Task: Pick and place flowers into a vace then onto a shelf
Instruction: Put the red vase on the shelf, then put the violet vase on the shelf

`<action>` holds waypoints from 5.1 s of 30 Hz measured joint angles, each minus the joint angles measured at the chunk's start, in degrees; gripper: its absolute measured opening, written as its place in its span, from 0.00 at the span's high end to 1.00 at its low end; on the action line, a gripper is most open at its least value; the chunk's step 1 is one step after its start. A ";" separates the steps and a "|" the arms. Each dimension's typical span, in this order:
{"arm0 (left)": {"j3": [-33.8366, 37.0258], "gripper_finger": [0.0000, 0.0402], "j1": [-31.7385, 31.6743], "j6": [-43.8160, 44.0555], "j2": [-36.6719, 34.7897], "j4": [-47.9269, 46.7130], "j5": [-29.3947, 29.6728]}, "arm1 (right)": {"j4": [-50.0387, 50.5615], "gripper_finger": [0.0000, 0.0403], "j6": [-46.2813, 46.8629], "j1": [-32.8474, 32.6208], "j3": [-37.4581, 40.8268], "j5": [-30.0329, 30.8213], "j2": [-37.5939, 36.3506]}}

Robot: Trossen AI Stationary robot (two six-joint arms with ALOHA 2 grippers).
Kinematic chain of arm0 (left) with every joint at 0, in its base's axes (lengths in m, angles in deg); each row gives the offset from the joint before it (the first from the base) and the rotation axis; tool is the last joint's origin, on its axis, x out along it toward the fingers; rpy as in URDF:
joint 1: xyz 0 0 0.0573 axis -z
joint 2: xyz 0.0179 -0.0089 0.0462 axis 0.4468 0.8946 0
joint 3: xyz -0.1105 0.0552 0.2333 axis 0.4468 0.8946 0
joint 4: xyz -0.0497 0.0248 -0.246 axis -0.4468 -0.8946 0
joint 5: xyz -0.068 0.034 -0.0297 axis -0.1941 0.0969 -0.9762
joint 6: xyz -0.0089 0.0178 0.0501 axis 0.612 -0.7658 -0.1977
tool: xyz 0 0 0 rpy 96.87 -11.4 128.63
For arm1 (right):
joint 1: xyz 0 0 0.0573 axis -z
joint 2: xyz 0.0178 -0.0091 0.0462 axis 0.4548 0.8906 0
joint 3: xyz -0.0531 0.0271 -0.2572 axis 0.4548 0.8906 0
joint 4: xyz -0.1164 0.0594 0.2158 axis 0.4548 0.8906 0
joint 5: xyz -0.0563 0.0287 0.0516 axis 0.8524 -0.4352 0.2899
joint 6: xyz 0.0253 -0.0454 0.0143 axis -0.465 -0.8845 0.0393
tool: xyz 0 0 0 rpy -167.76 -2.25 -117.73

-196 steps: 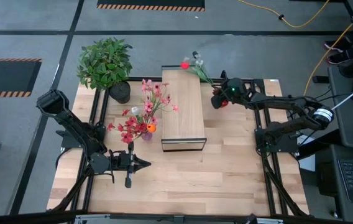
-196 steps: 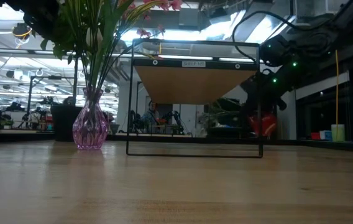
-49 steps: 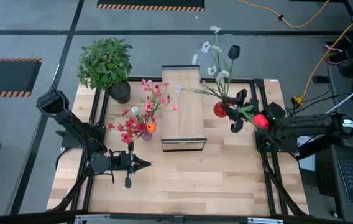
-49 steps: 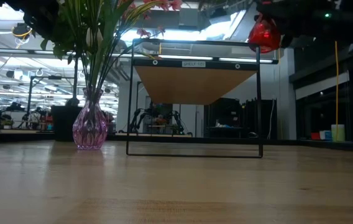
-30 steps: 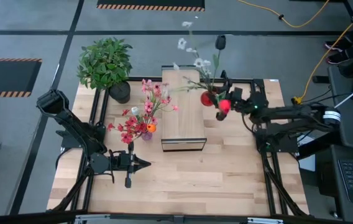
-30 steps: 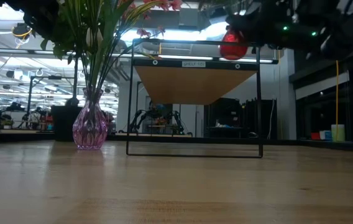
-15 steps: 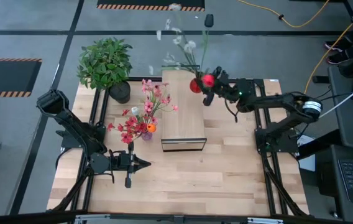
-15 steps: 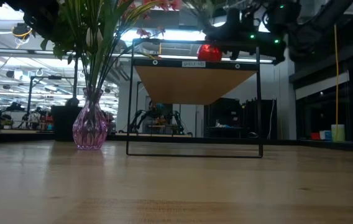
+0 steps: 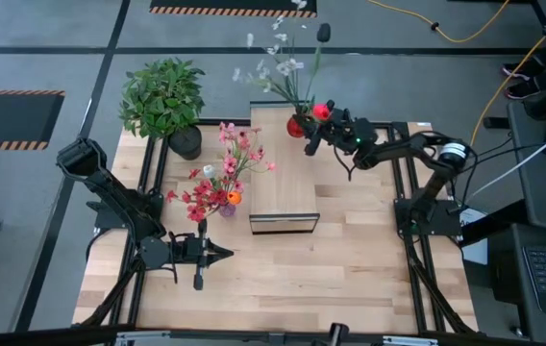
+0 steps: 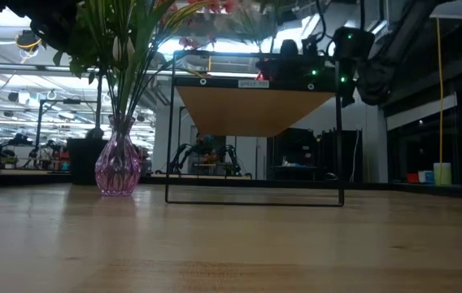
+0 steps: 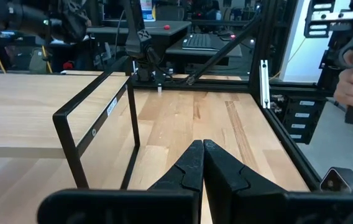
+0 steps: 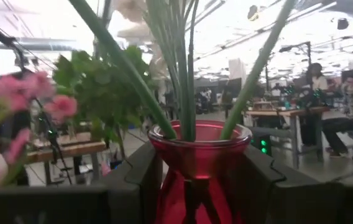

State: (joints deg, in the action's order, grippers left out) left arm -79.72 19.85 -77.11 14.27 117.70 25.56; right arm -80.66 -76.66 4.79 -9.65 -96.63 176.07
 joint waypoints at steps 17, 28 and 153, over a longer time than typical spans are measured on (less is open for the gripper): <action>0.00 0.99 0.00 0.00 0.00 -0.12 0.02 | 1.97 0.64 -3.33 -0.07 -8.03 2.39 8.80; 0.00 0.99 0.00 0.00 0.00 -1.12 0.00 | 2.31 0.64 -5.46 -0.07 -9.09 3.98 11.03; 0.01 0.99 0.00 0.32 0.02 -2.90 -0.04 | 16.51 0.42 -15.06 -0.20 -2.86 4.81 0.96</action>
State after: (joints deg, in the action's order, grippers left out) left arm -79.71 19.85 -76.79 14.29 114.80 25.51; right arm -64.15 -91.72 4.59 -12.51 -91.82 177.03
